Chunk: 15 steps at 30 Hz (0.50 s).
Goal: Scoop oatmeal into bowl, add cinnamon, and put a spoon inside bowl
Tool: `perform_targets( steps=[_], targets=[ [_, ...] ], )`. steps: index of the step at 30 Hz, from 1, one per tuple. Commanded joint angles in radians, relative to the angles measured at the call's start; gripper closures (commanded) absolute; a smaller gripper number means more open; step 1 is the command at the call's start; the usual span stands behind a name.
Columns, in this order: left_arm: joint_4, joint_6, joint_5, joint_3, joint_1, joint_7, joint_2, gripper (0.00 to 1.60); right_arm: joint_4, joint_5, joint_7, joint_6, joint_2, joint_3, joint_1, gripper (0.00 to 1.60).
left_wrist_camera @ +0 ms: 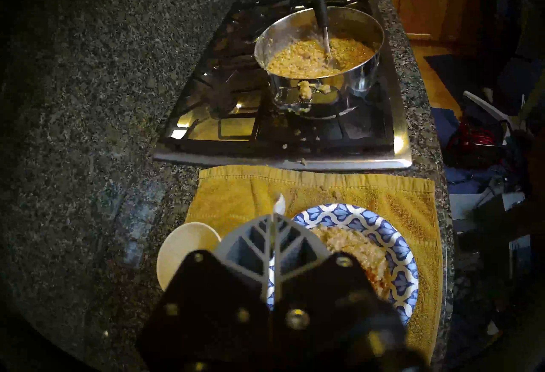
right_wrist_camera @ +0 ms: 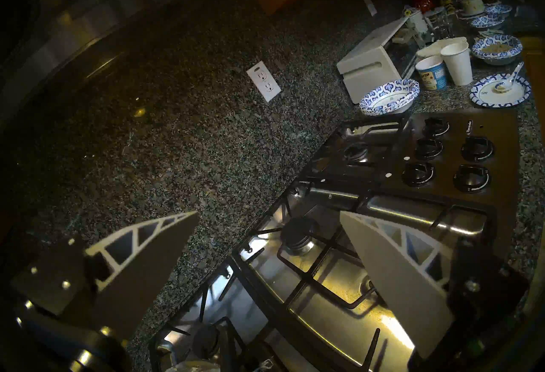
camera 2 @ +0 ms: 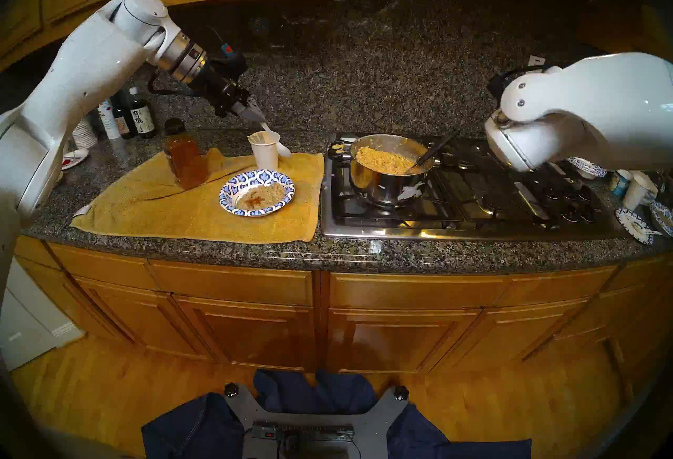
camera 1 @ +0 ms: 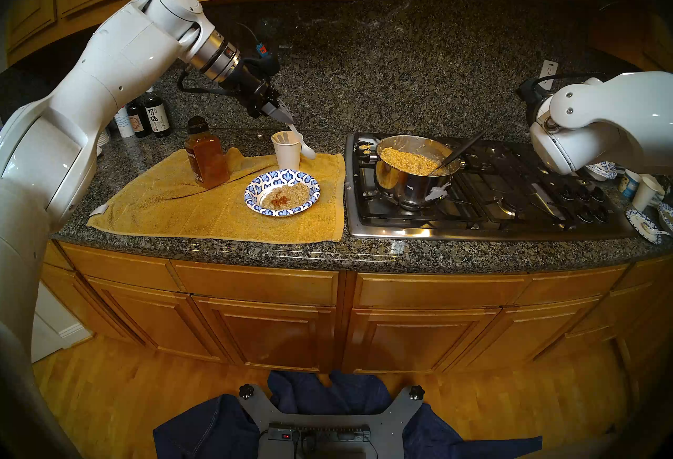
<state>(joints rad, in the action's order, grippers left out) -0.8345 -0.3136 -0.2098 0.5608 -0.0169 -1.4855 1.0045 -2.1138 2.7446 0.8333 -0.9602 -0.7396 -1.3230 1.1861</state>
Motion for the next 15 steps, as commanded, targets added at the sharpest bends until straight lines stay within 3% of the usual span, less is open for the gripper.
perform_targets(
  steps=[1, 15],
  targets=[
    [-0.088, -0.016, -0.047, 0.003, 0.010, 0.002, -0.076, 1.60, 0.011, -0.008, -0.004, 0.000, -0.004, 0.015, 0.022, 0.00],
    [-0.294, -0.053, -0.128, -0.023, -0.038, 0.002, -0.200, 1.60, 0.012, -0.001, -0.005, 0.000, -0.008, 0.015, 0.022, 0.00]
  ],
)
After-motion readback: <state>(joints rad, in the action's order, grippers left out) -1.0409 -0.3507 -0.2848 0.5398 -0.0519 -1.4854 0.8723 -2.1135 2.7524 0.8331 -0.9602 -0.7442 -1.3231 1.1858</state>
